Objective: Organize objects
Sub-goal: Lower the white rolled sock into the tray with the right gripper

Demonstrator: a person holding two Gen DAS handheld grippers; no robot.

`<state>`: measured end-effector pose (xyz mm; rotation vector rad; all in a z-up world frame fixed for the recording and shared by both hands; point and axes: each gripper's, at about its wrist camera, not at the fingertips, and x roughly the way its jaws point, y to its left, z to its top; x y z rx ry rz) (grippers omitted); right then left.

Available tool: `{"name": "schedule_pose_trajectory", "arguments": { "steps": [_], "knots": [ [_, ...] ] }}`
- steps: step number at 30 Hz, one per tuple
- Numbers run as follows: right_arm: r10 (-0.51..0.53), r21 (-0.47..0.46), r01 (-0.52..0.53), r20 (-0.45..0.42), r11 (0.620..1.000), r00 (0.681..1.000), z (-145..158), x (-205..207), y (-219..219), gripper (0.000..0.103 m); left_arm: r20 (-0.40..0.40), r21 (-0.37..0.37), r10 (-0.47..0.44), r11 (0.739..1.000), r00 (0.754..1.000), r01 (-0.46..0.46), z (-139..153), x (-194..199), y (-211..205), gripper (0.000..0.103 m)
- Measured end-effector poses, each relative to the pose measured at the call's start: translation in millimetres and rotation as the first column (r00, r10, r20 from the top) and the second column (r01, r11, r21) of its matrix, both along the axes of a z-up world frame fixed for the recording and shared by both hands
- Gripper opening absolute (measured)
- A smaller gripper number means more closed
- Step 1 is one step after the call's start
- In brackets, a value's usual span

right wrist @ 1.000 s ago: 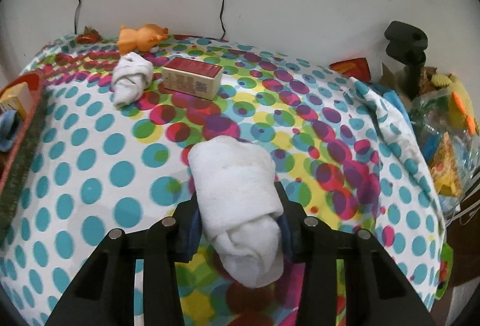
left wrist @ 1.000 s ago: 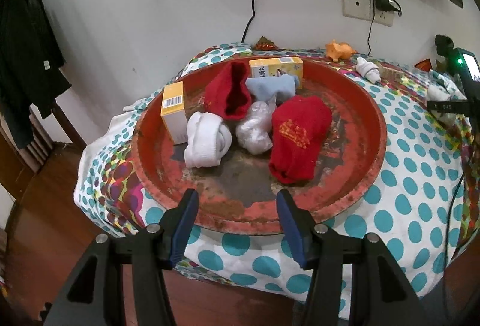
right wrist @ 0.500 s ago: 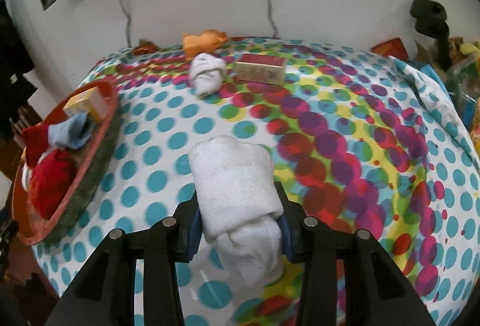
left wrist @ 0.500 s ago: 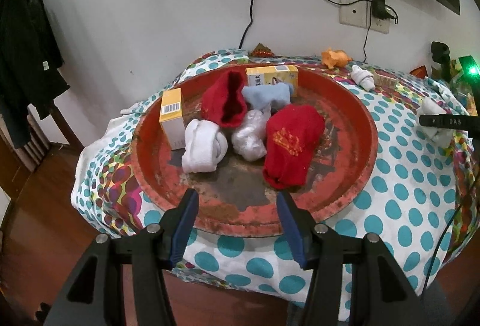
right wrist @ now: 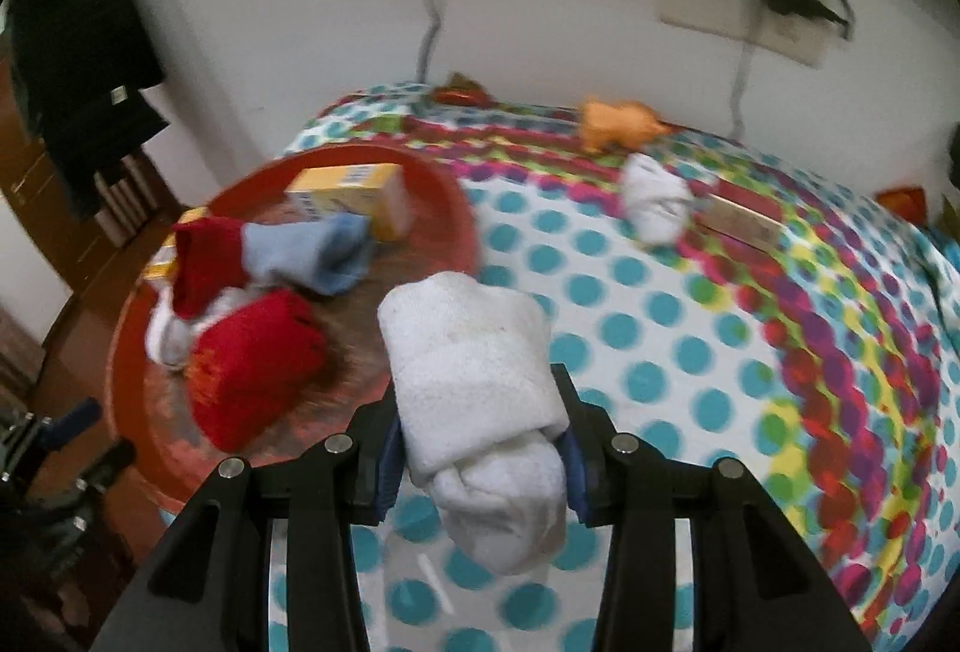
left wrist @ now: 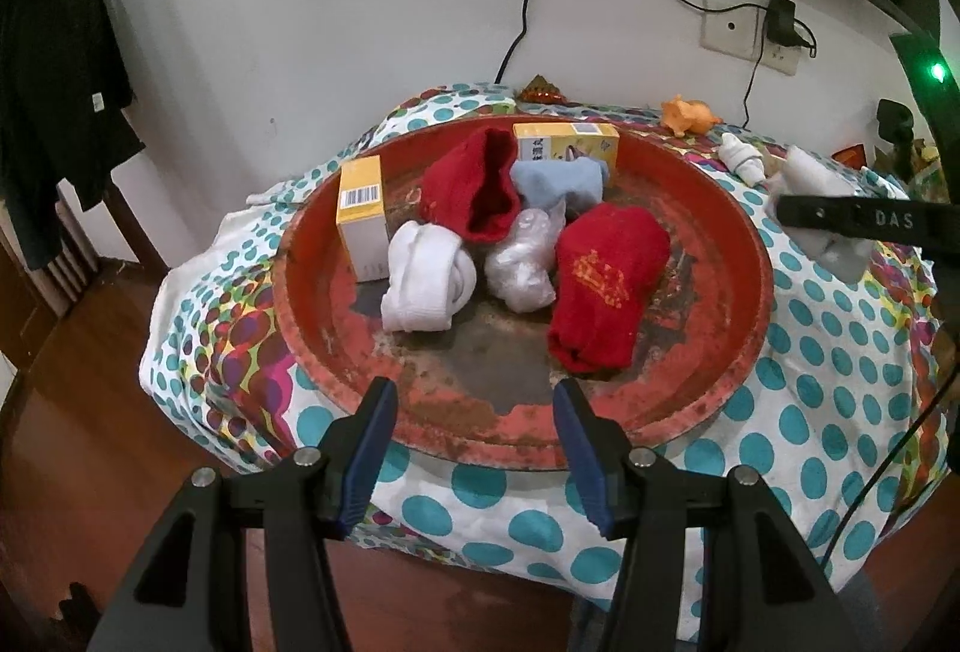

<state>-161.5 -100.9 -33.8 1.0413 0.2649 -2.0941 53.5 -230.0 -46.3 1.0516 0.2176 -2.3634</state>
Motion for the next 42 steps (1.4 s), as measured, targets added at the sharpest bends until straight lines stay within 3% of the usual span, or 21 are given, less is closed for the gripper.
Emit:
{"name": "schedule_pose_trajectory", "arguments": {
  "steps": [13, 42],
  "knots": [
    [0.073, 0.048, -0.071, -0.036, 0.996, 0.997, 11.1, 13.2, -61.9, 0.041, -0.013, 0.024, 0.010, 1.000, 1.000, -0.010, 1.8, 2.6, -5.2, 0.055],
    [0.034, 0.225, -0.023, -0.044, 0.974, 0.998, -30.0, -23.5, -135.6, 0.041, -0.021, 0.045, 0.038, 0.998, 0.999, -0.037, 2.4, 6.3, -12.2, 0.055]
  ]
}}
